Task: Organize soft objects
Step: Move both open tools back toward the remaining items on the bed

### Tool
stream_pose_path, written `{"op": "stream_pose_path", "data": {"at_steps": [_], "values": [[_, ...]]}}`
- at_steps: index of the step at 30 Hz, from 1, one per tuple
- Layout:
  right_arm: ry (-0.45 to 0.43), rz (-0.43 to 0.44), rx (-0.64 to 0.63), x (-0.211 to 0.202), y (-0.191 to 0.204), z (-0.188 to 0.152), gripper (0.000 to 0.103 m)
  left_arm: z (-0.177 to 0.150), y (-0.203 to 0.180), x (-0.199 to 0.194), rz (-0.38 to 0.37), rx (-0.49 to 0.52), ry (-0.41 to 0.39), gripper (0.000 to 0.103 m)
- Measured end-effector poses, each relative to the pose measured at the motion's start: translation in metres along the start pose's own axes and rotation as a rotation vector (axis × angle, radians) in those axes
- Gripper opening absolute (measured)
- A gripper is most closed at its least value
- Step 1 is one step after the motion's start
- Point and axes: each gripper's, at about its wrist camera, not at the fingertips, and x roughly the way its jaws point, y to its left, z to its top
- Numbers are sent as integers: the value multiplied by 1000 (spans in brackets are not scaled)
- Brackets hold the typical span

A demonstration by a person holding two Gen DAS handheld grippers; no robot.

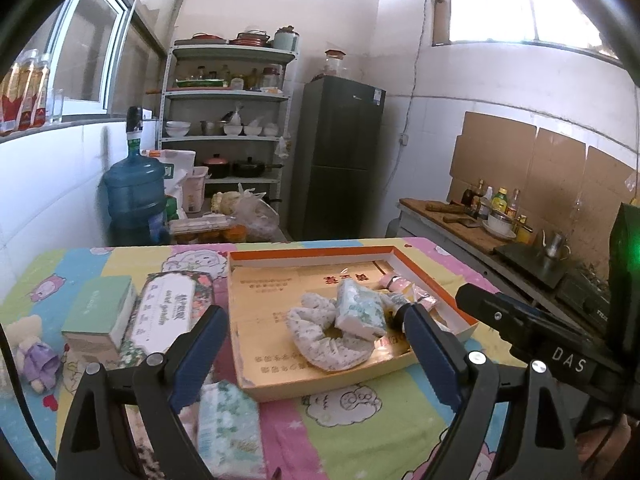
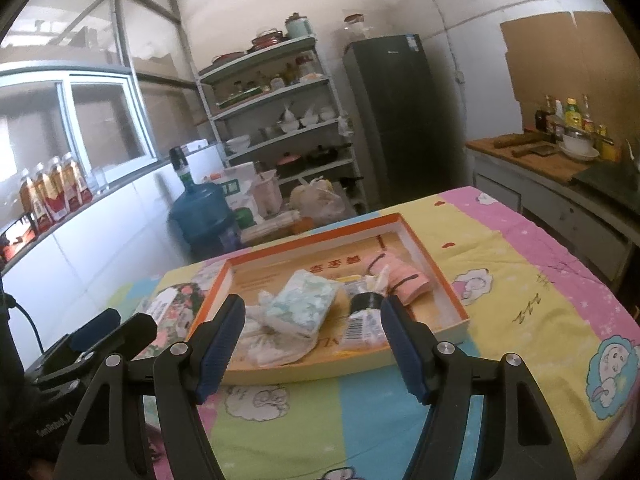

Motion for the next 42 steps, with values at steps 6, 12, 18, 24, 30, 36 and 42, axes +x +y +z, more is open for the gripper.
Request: {"op": "stream_pose_path", "data": {"at_steps": [6,12,18,24,30,36,42], "values": [[2,19,-28,0,22,-2,72,-2,17,-15,12,-17,-13,90],[11,44,-64,2,49,-7,72,-7,37,-31,46,-25,-23,90],[21,66,-86,4,72,-15,72,-12,61,-46,82,-46,-31,90],[31,78,-106,4,91,-22,72,-18,81,-58,103,-71,-36,90],[45,102,-133,4,112,-29,72,-25,100,-68,124,-96,-36,90],[69,136,-165,4,133,-41,72,-33,117,-78,155,-114,-31,90],[91,156,-191,6,150,-52,72,-44,135,-87,192,-132,-18,90]]}}
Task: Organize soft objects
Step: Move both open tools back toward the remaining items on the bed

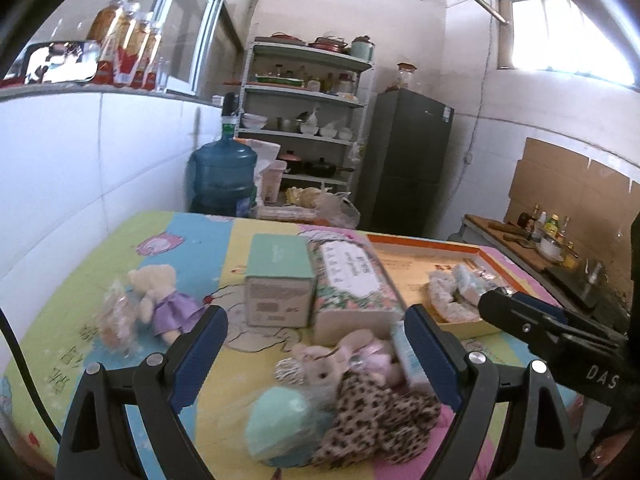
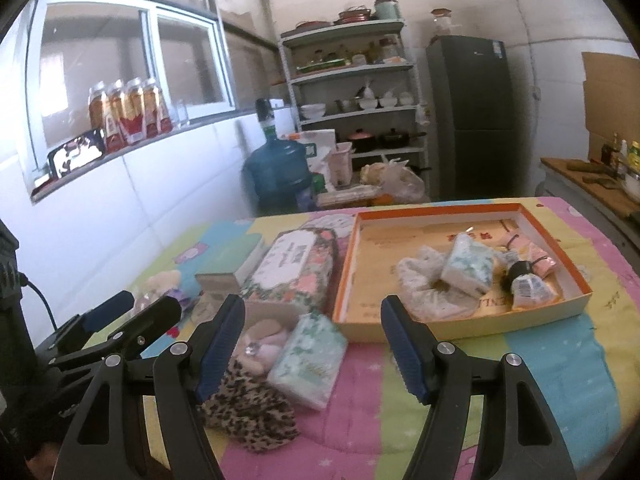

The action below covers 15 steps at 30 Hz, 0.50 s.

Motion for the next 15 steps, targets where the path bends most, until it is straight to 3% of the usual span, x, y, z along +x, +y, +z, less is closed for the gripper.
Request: {"op": "stream_pose_path", "data": {"at_steps": [13,15], "values": [[15,8,-18,2,23,-10,72,-21,37,-12,48,-33,24,90],[14,6,-17,2,24,-14,76,-24,41,-14,52,-31,27,90]]}}
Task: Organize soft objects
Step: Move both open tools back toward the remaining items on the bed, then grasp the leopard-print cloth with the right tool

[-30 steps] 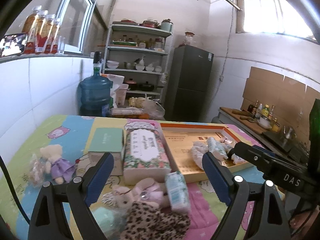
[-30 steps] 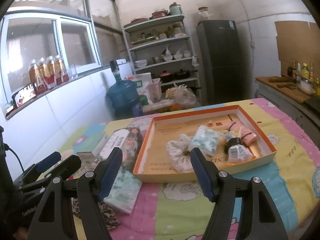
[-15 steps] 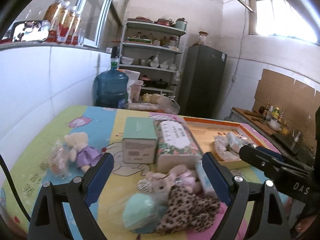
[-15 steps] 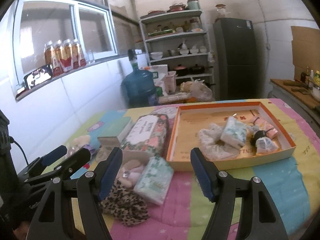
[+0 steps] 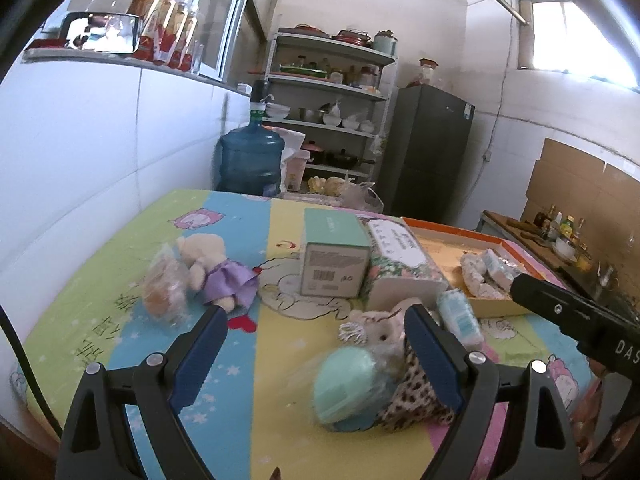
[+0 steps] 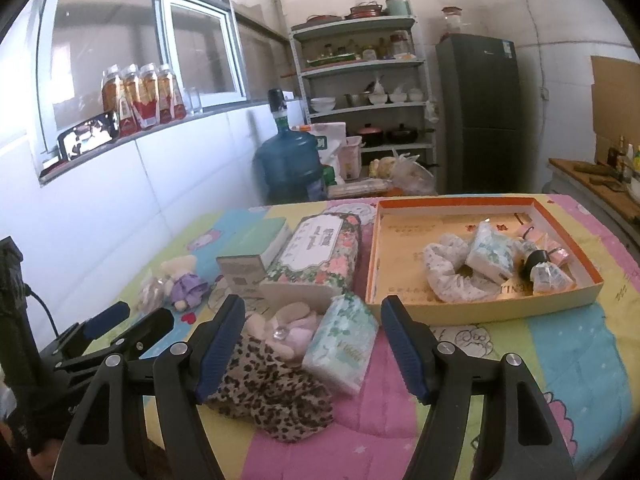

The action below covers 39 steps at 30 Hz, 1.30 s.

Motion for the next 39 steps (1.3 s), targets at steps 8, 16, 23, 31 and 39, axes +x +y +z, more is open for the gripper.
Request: {"op": "stream_pose_path", "data": {"at_steps": [8,16,23,31,39], "values": [[29,-39,-5,-1,2,-20,77,-12,18,-6,0,-5,14,90],[70,-27,-30,4,9,-47,77,-21,26,-6,-18,-10,38,90],[115,44,-94,16,35,-60,77,-26,36,-4,-1,-31,50,90],[212,7,-51,46,28,-72,77,-31,40,0,-4,-32,65,90],[214,22,-41,55,29,-71,28,-30,36,8,-67,14,95,90]]}}
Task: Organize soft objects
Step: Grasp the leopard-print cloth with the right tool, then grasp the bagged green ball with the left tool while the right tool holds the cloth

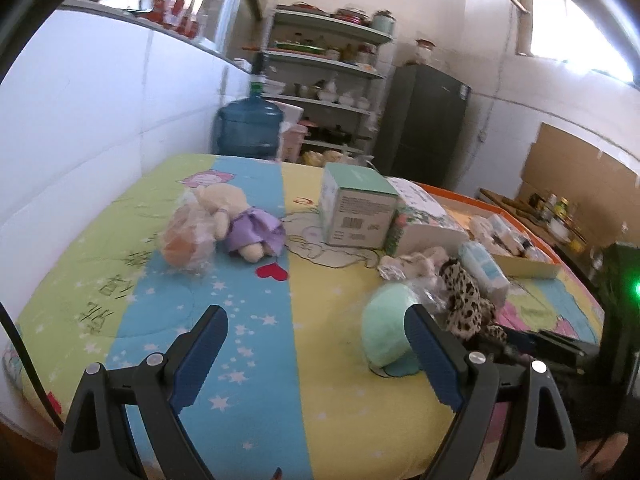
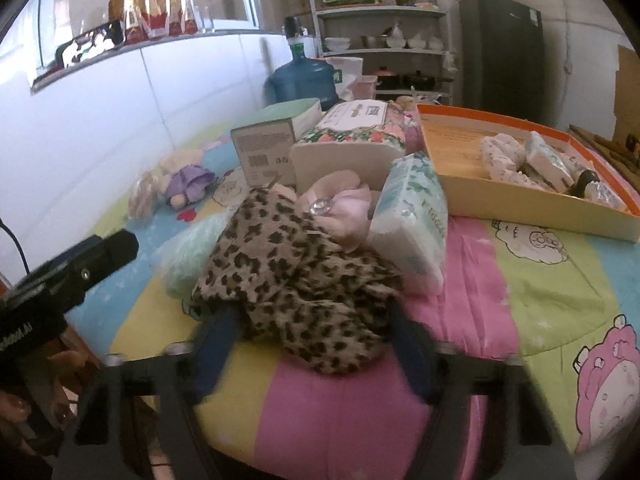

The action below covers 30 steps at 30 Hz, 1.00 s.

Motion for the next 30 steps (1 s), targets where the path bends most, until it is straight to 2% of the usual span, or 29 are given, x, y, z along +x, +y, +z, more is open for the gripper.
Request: {"op": "stream_pose_path", "data": {"at_steps": [3,7,11,14,18,22,24,28,30], "values": [[-22,8,-5,-9,-2,1,18,4,-1,7,-85,29,44,90],[-101,29,8,-37,-8,4,18,12,-5,19,-183,91,103,90],[-156,39,24,-59,-16,7,18,18,-12,34,-247,155,160,90],[-174,34,29,-66,-19,7,18,20,-20,44,-266,210,196,90],[-167,37,40,-65,-19,5,18,15,-32,52,-254,276,221,90],[-160,39,45,-61,-21,3,18,13,-39,60,-256,286,244,89],[-156,38,46,-60,-21,3,18,11,-40,61,-255,288,253,74],[-152,39,45,-58,-21,3,18,7,-44,64,-246,298,259,64],[-150,39,46,-58,-21,2,18,3,-45,64,-247,300,253,52]]}}
